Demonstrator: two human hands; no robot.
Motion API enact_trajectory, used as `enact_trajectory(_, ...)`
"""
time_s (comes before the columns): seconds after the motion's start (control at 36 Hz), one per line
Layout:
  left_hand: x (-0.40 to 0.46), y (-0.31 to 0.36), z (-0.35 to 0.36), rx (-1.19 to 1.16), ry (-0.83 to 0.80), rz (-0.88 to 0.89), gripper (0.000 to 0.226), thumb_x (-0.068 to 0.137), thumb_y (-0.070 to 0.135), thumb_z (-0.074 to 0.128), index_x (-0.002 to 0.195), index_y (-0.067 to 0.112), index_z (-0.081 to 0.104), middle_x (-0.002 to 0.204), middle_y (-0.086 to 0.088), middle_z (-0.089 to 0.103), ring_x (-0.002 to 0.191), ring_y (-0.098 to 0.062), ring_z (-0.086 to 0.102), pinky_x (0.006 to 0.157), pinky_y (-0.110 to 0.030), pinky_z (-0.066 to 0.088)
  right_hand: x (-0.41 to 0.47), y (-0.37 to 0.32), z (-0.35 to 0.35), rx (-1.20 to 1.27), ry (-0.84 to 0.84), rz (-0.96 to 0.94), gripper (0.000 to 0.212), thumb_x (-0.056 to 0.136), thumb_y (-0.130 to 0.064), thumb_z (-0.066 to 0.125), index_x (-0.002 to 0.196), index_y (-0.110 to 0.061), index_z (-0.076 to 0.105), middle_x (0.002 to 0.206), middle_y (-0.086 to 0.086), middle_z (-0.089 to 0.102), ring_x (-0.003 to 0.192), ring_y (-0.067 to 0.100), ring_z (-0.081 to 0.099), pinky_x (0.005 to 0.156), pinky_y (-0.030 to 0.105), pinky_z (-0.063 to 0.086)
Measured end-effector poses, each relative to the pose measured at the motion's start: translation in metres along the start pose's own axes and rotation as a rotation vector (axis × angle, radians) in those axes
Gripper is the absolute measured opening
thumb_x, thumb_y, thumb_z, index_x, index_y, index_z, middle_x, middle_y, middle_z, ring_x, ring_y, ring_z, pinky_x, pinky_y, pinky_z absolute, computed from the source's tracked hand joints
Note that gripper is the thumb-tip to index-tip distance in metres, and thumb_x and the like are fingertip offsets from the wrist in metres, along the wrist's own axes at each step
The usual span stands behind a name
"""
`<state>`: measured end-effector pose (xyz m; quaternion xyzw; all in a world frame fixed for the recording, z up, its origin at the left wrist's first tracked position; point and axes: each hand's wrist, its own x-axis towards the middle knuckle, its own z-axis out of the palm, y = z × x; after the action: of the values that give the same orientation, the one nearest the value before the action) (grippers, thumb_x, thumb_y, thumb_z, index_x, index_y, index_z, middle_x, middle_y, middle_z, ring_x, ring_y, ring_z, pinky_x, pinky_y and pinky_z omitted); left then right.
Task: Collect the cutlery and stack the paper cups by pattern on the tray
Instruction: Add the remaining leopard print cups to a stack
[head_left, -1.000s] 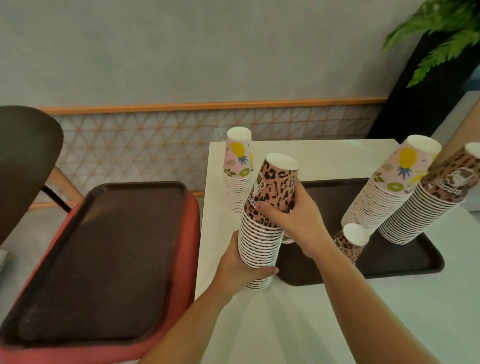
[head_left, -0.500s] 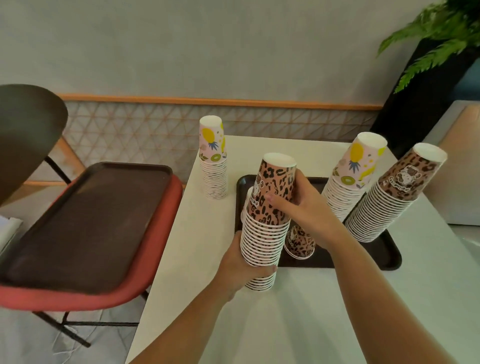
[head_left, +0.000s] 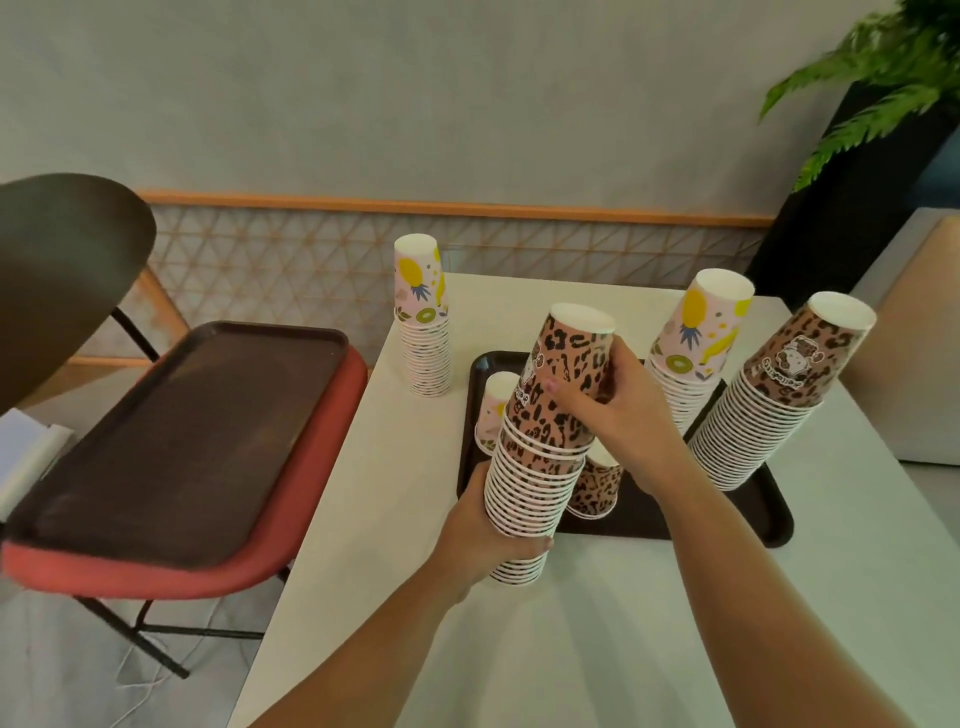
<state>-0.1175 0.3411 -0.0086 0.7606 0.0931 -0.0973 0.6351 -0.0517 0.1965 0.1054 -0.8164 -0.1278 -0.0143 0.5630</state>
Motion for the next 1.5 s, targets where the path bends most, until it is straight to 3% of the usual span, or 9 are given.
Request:
enact_trajectory(0.28,0.005,-0.007,-0.008,0.004,0.005,0.021,0.087,0.041,0.036,0.087,0.113,0.052,0.042,0.118,0.016,0.060,0.111,-0.006,0.056,0.097,-0.037,0.048,0.011,-0.010,-0.002,0.187,0.206,0.005,0.056,0.071,-0.045,0.069,0.117,-0.017,0.053,0.111,-0.002,0.066,0.102,0.012,0.064,0.088,0.040,0.054)
enact_trajectory(0.44,0.011,-0.012,-0.013,0.026,0.025,0.010,0.090,0.055,0.019,0.089,0.126,0.039,0.037,0.117,0.019,0.055,0.113,-0.010,0.052,0.093,-0.027,0.046,0.016,-0.008,-0.017,0.337,0.497,-0.034,0.046,0.085,-0.026,0.065,0.123,-0.006,0.050,0.118,0.006,0.063,0.106,0.012,0.061,0.083,0.020,0.053)
enact_trajectory(0.58,0.014,-0.015,-0.015,0.019,0.038,0.022,0.092,0.056,0.018,0.089,0.131,0.033,0.038,0.120,0.017,0.054,0.113,-0.008,0.052,0.088,-0.022,0.046,0.010,0.026,-0.020,0.090,0.626,-0.001,0.075,0.069,-0.054,0.064,0.128,-0.012,0.044,0.121,-0.001,0.059,0.109,0.011,0.058,0.090,0.028,0.049)
enact_trajectory(0.78,0.016,-0.015,-0.017,0.028,0.046,0.007,0.093,0.056,0.020,0.089,0.130,0.037,0.034,0.115,0.022,0.050,0.111,-0.007,0.049,0.090,-0.024,0.045,-0.007,0.083,0.004,-0.137,0.529,0.092,0.065,0.076,-0.029,0.074,0.128,-0.009,0.041,0.124,0.007,0.056,0.115,0.021,0.053,0.092,0.031,0.044)
enact_trajectory(1.03,0.012,-0.015,-0.013,-0.005,0.032,0.013,0.088,0.058,0.020,0.089,0.124,0.042,0.035,0.112,0.027,0.051,0.102,0.003,0.051,0.076,-0.011,0.042,-0.009,0.116,0.016,-0.188,0.326,0.201,0.077,0.072,-0.029,0.078,0.135,-0.012,0.035,0.132,0.007,0.051,0.121,0.023,0.049,0.096,0.032,0.041)
enact_trajectory(1.19,0.012,-0.013,-0.009,-0.001,0.026,0.002,0.089,0.057,0.017,0.089,0.124,0.040,0.034,0.112,0.024,0.051,0.106,-0.003,0.050,0.084,-0.020,0.044,-0.010,0.088,0.015,-0.083,0.407,0.036,0.054,0.086,-0.041,0.059,0.131,-0.015,0.042,0.132,0.000,0.050,0.125,0.014,0.046,0.102,0.028,0.037)
enact_trajectory(1.31,0.011,-0.012,-0.006,0.001,0.021,0.007,0.089,0.057,0.017,0.088,0.122,0.044,0.032,0.111,0.026,0.050,0.103,-0.001,0.050,0.079,-0.014,0.042,-0.010,0.048,0.016,0.013,0.284,-0.121,0.058,0.081,-0.057,0.046,0.129,-0.024,0.041,0.129,-0.008,0.054,0.118,0.000,0.050,0.098,0.016,0.040)
enact_trajectory(1.42,0.011,-0.012,-0.003,0.004,0.011,0.033,0.090,0.057,0.018,0.089,0.121,0.047,0.032,0.116,0.025,0.051,0.108,-0.001,0.051,0.086,-0.018,0.044,-0.007,0.031,0.019,-0.016,0.030,-0.055,0.071,0.075,-0.055,0.065,0.135,-0.028,0.036,0.119,-0.019,0.055,0.105,-0.008,0.053,0.086,0.010,0.045)
enact_trajectory(1.5,0.011,-0.010,-0.002,0.016,0.009,0.045,0.087,0.057,0.018,0.089,0.119,0.046,0.033,0.113,0.027,0.051,0.105,0.001,0.051,0.081,-0.012,0.043,-0.007,0.030,0.022,-0.035,-0.010,-0.021,0.058,0.075,-0.039,0.071,0.124,-0.031,0.043,0.103,-0.027,0.055,0.092,-0.017,0.053,0.075,0.004,0.044)
